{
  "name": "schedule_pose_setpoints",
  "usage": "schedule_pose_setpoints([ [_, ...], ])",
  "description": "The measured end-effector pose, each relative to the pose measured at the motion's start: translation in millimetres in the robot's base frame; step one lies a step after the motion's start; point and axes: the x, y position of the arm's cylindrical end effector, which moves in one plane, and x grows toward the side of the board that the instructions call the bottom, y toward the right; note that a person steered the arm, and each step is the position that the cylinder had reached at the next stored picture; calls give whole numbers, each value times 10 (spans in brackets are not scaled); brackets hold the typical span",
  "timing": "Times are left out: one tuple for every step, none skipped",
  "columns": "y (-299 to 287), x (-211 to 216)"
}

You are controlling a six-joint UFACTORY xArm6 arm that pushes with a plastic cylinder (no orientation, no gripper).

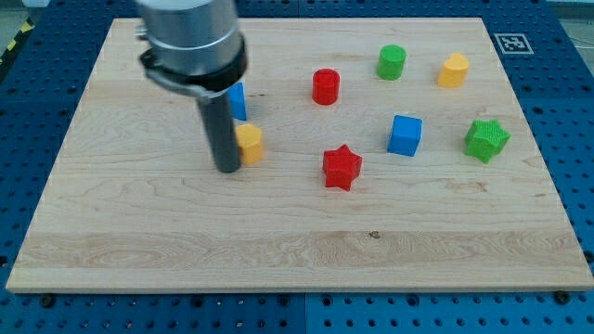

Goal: Place the arm in between the blue cube and red star

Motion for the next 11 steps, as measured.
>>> schedule_pose_setpoints([
  [-9,20],
  [32,245],
  [317,381],
  [673,566],
  [1232,567],
  [1690,549],
  [2094,547],
  [2224,261],
  [1830,-54],
  [1573,-160],
  [1830,78],
])
